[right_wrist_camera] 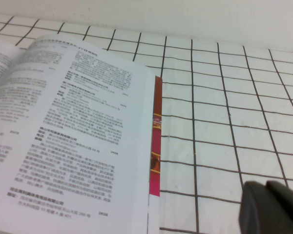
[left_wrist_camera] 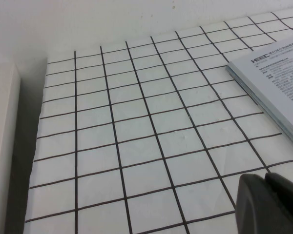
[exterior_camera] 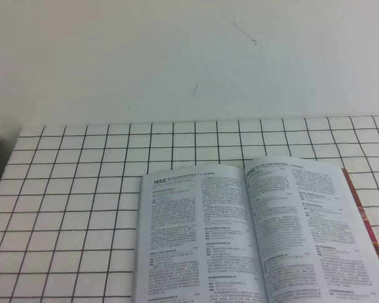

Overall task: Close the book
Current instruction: 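Close the open booklet and leave it lying on the table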

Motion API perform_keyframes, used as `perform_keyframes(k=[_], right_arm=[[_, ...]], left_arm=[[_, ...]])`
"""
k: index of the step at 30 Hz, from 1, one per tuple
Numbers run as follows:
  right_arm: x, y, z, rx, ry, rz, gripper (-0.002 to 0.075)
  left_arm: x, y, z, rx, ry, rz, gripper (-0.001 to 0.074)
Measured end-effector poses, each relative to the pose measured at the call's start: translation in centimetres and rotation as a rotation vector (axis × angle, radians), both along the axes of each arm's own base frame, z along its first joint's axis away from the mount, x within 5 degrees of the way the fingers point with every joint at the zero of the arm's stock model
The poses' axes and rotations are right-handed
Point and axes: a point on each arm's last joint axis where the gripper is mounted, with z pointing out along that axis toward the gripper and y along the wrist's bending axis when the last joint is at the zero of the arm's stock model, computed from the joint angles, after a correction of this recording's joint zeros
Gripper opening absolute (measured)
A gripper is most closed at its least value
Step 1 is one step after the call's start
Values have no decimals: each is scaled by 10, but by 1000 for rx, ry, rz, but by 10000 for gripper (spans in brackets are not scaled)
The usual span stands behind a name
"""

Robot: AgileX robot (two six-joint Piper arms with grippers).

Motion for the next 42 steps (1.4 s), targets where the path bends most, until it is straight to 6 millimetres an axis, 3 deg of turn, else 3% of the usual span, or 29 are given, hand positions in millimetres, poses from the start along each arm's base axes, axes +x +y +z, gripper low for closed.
perform_keyframes(k=[42], right_arm=[[1,0,2,4,-19,-2,-1]], left_arm=[[0,-2,2,-71,-16,-2,-4]])
